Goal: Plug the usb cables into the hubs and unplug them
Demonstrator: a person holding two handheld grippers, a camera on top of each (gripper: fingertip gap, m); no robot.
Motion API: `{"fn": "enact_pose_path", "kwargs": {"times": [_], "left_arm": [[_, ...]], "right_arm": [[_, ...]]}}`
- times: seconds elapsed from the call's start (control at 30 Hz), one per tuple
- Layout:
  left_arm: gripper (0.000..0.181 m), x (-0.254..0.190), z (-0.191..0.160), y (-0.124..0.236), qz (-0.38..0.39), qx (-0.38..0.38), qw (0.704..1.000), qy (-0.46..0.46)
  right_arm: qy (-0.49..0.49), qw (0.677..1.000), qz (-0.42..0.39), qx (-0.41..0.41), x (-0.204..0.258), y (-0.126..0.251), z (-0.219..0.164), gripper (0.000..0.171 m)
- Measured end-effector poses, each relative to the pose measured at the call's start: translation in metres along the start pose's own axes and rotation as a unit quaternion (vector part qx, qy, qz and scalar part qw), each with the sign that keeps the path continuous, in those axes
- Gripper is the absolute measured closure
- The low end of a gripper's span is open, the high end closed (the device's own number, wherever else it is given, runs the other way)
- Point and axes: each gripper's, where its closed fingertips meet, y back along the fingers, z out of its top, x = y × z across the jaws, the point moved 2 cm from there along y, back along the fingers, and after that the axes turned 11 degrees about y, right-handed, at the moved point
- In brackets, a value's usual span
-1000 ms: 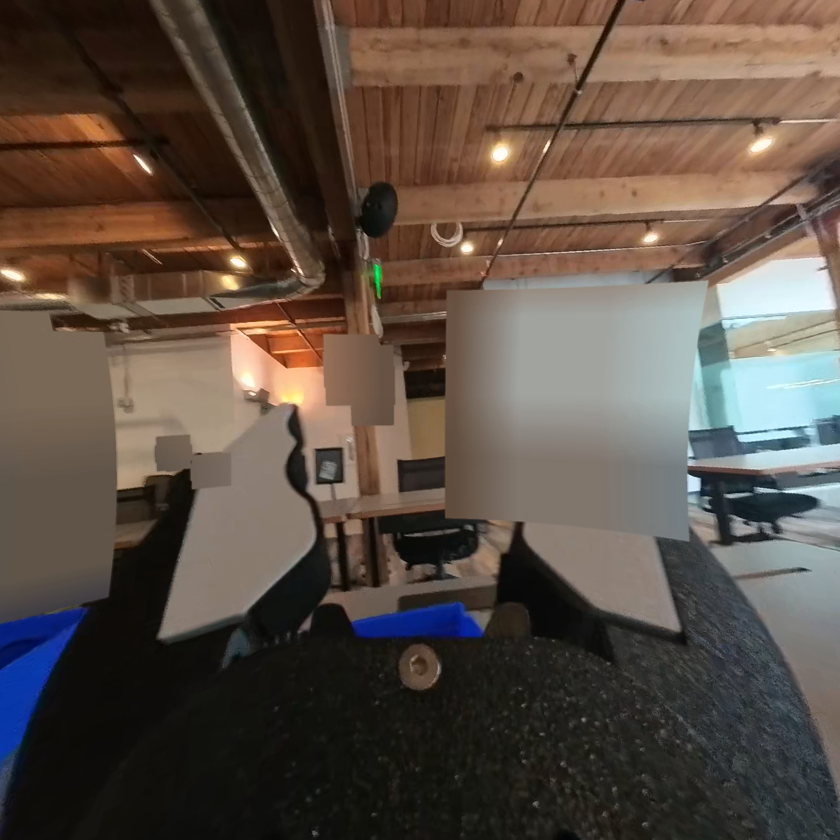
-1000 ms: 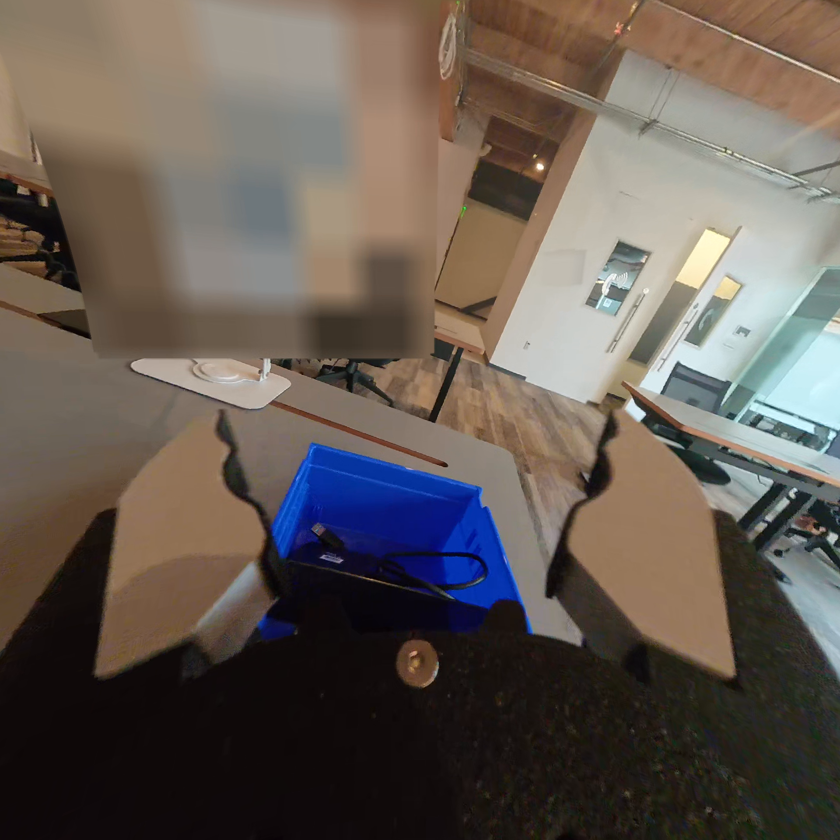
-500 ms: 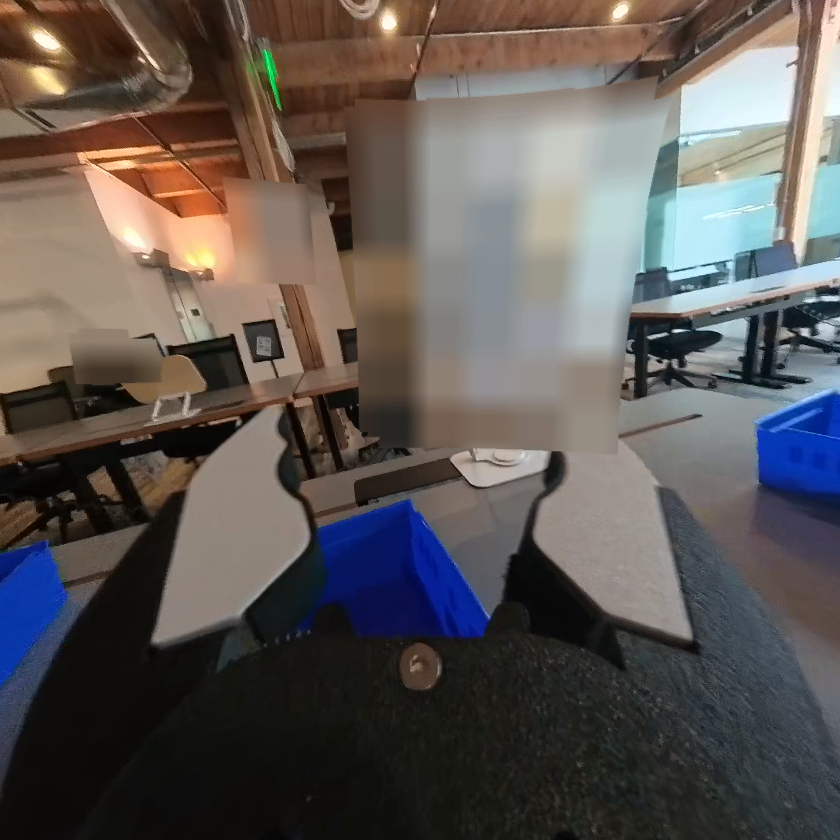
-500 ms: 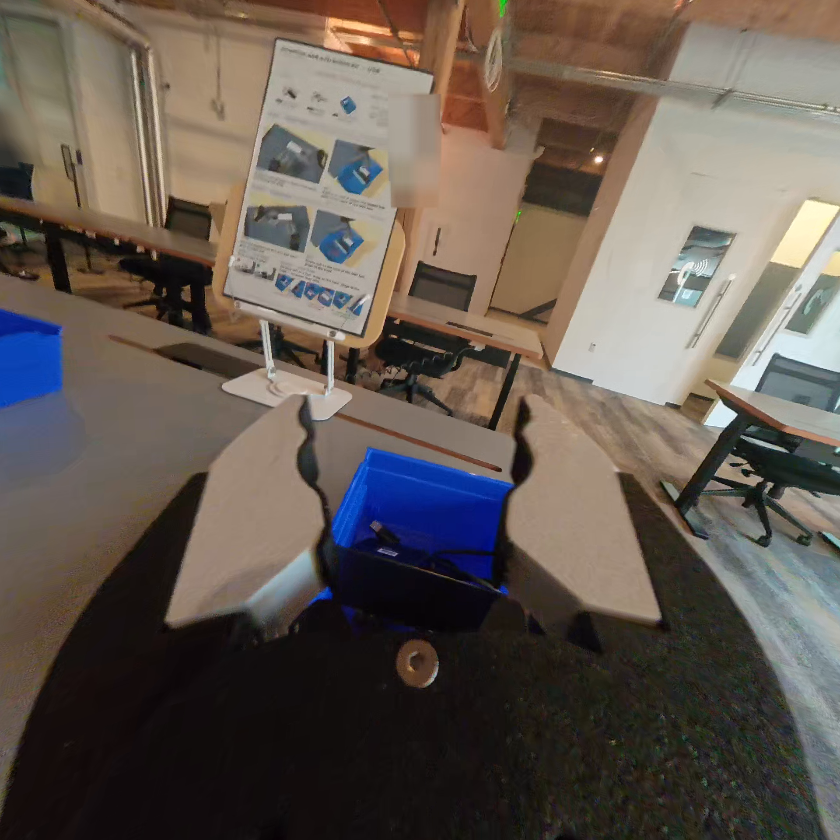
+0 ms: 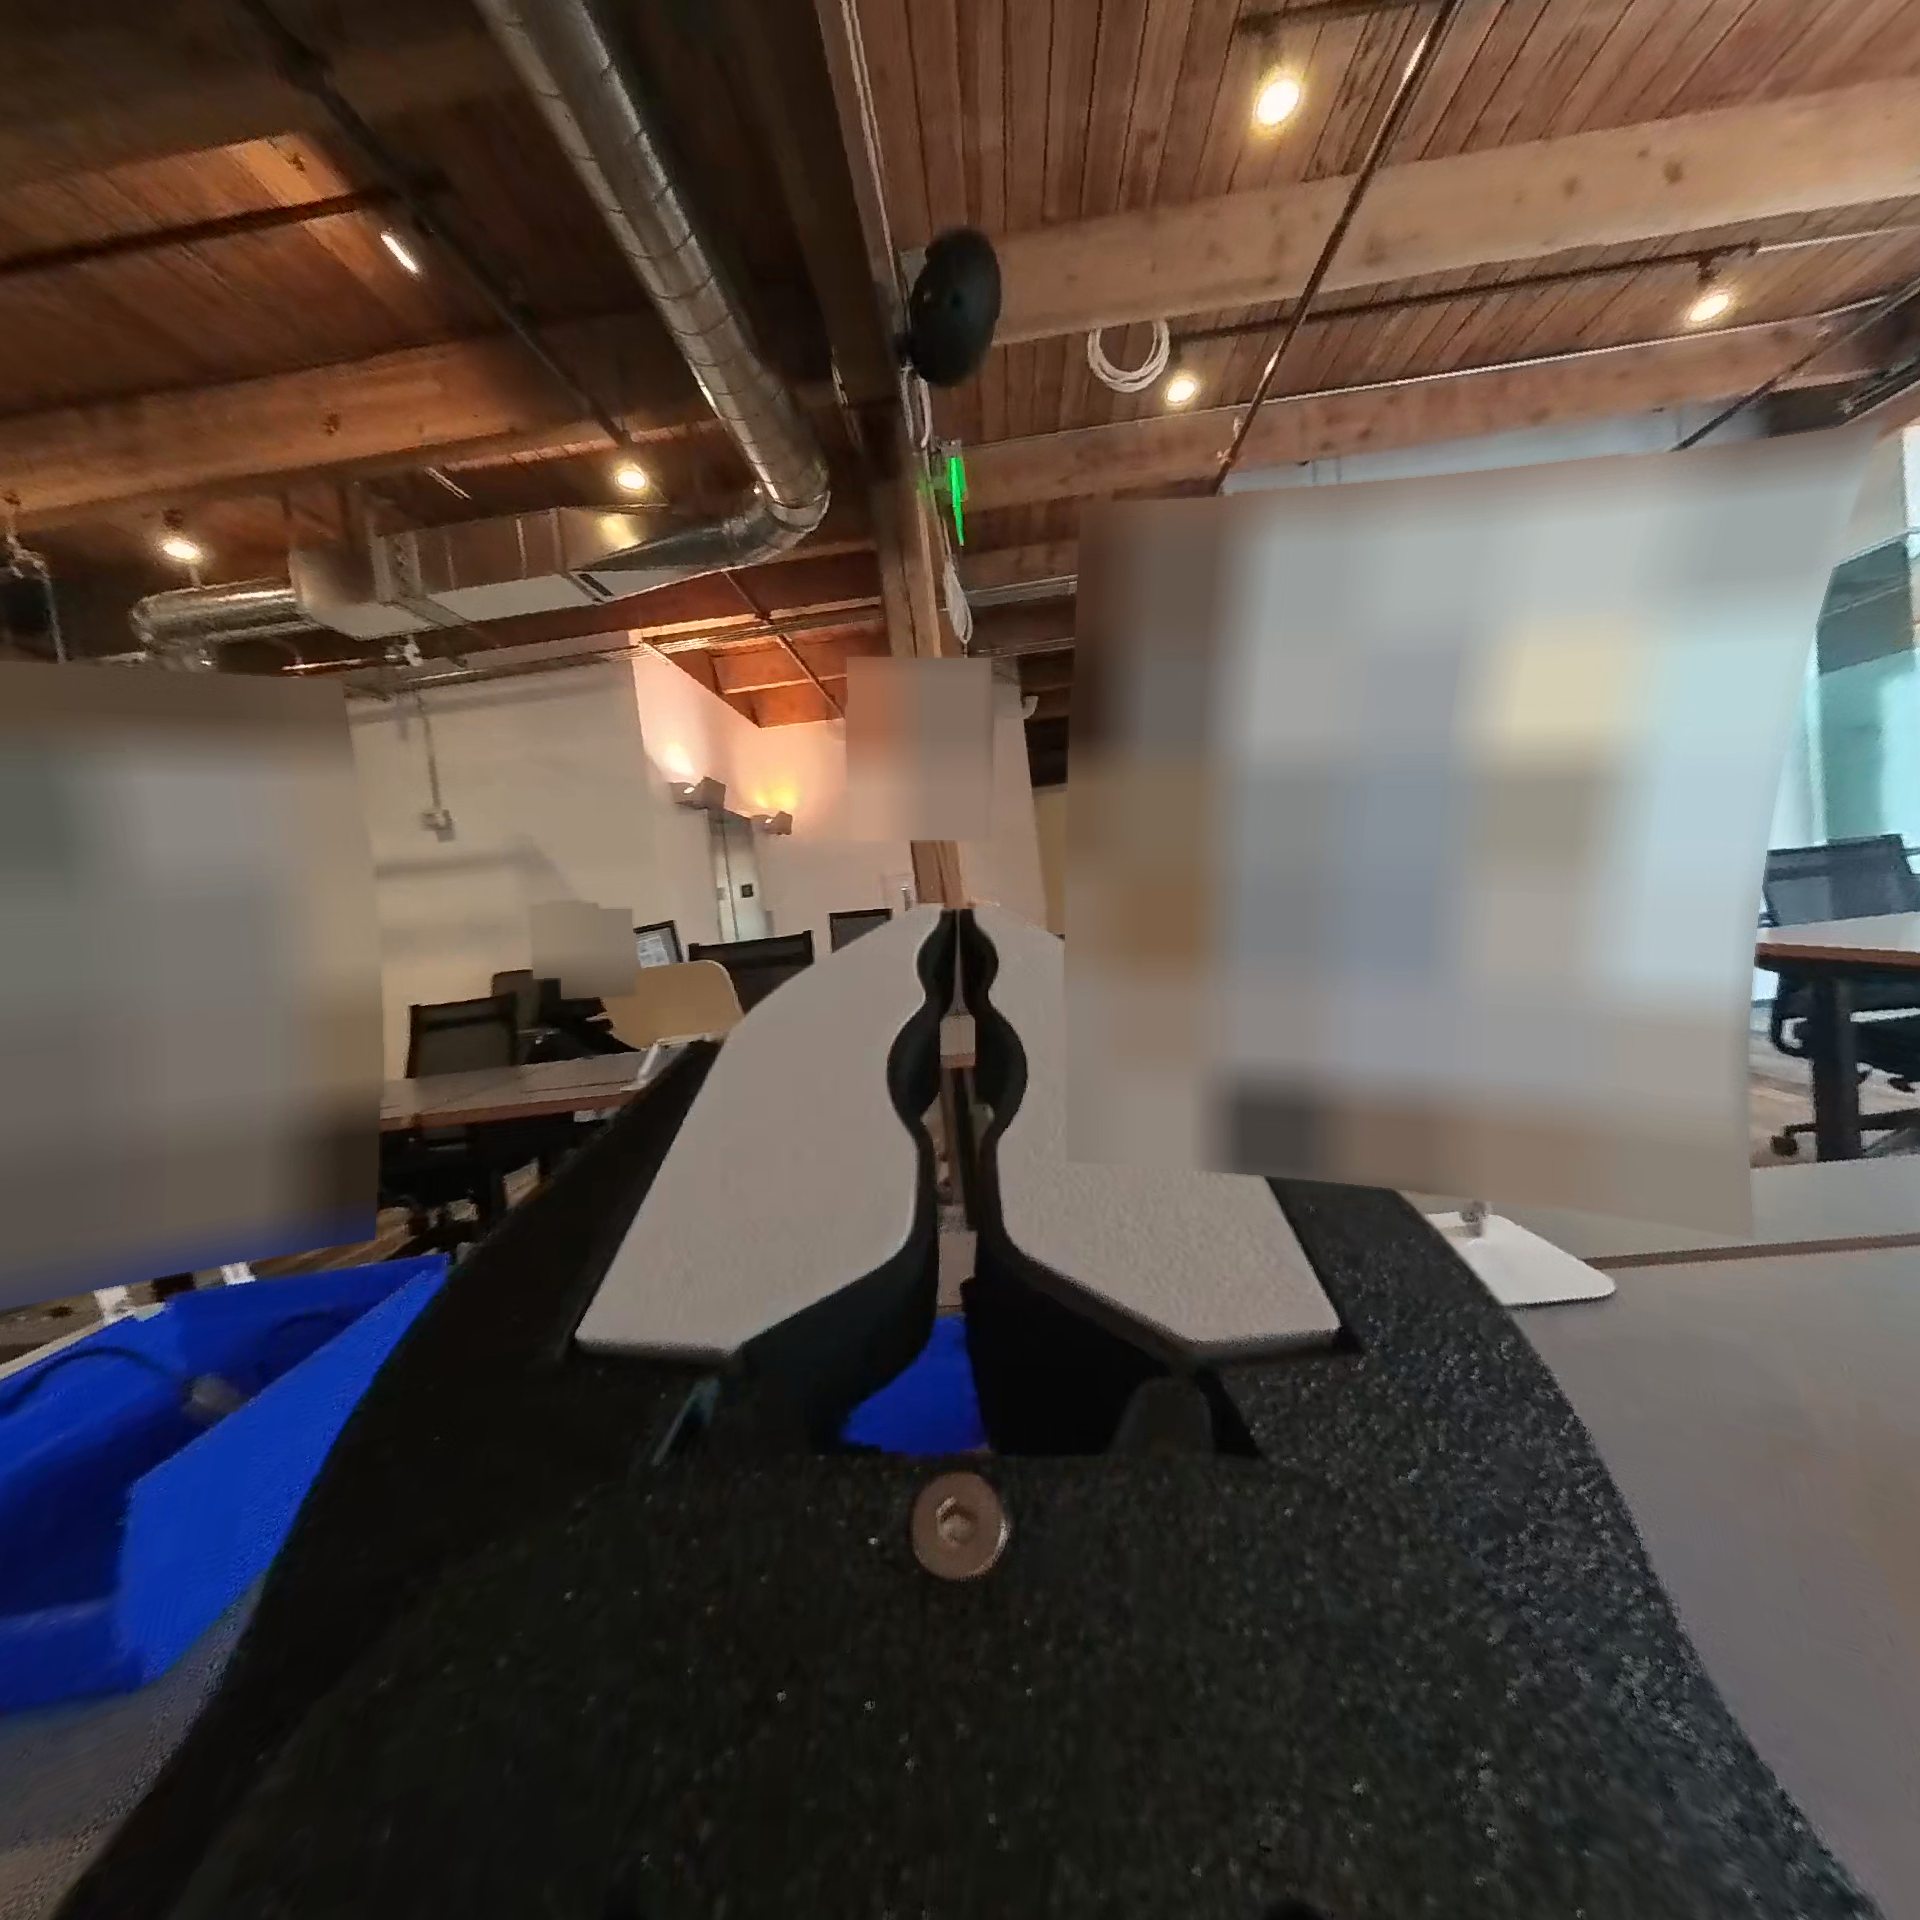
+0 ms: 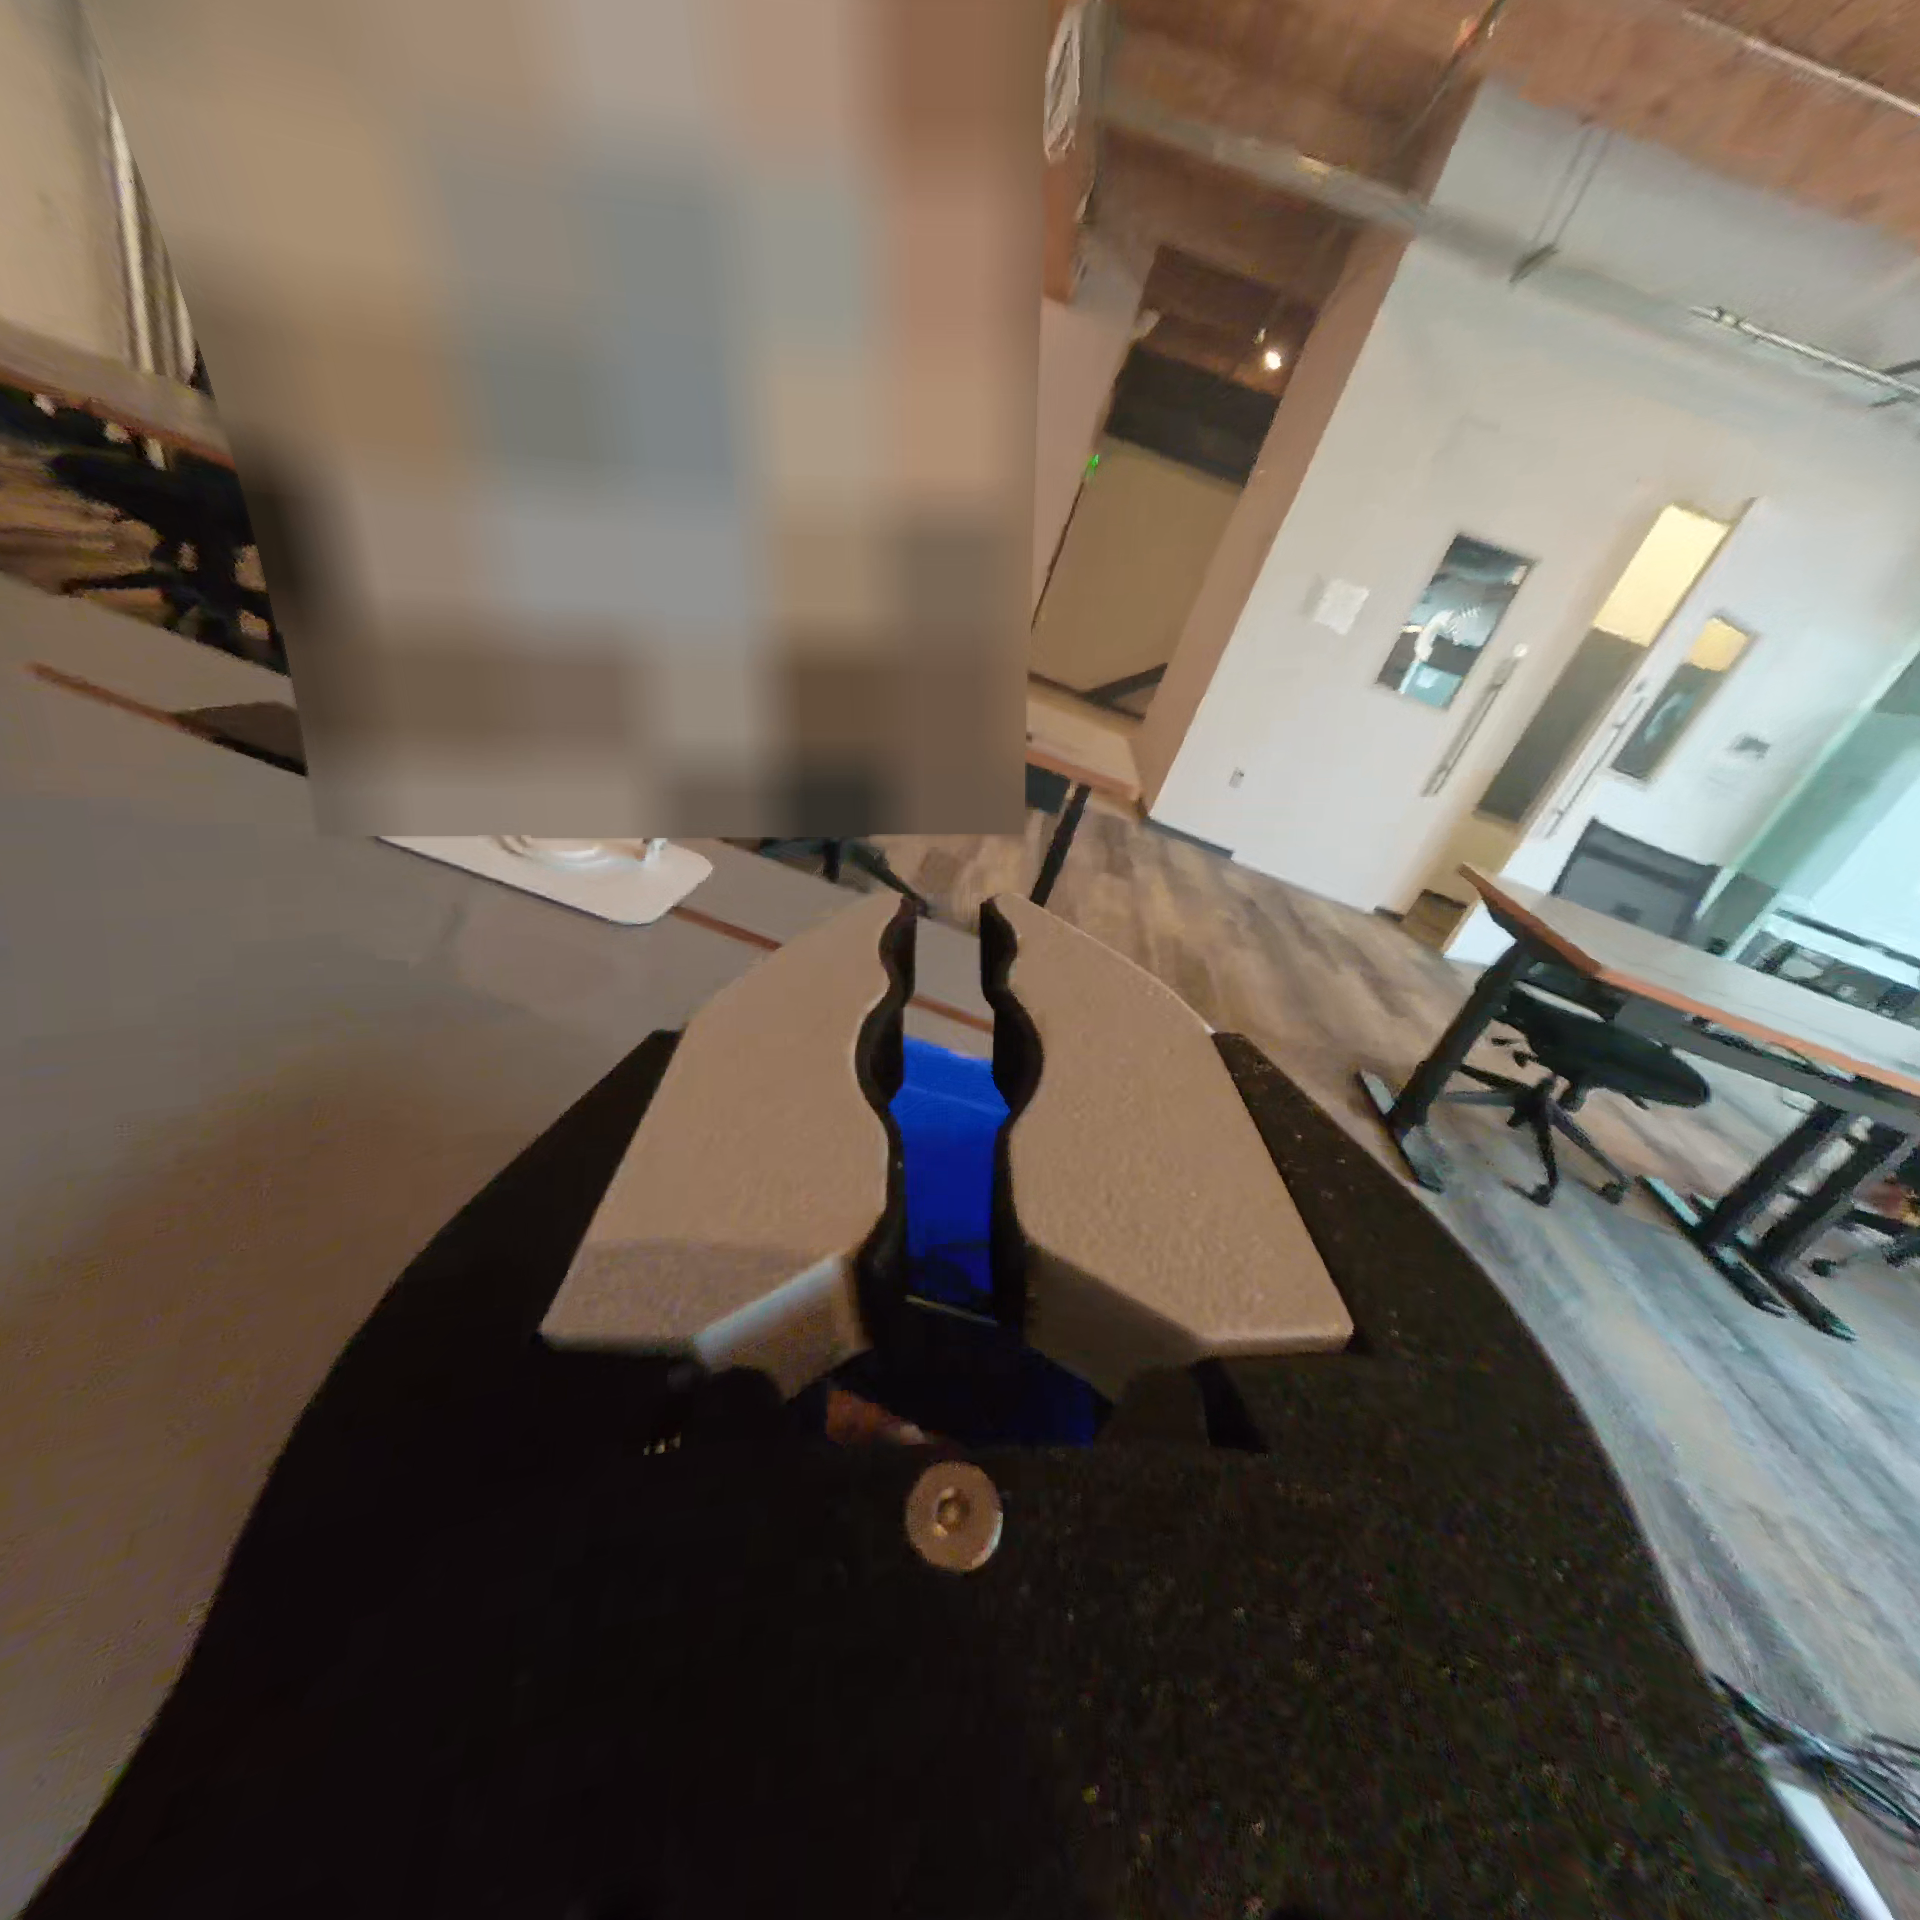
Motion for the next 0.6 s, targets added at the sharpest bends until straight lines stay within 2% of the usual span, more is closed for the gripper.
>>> {"fn": "enact_pose_path", "kwargs": {"times": [0.1,0.33,0.47,0.6], "left_arm": [[0.175,-0.013,-0.008,-0.005,-0.030,0.020,0.999,-0.007],[0.172,-0.032,-0.032,-0.013,-0.048,0.085,0.992,-0.074],[0.171,-0.040,-0.040,-0.017,-0.048,0.102,0.988,-0.109],[0.170,-0.046,-0.047,-0.018,-0.056,0.122,0.981,-0.139]], "right_arm": [[0.025,0.999,-0.007,0.032,-0.001,-0.003,-0.010,0.162],[0.038,0.981,0.066,0.177,0.011,-0.004,-0.057,0.159],[0.066,0.955,0.118,0.264,0.018,0.007,-0.089,0.159],[0.102,0.913,0.200,0.341,0.028,0.032,-0.122,0.153]]}}
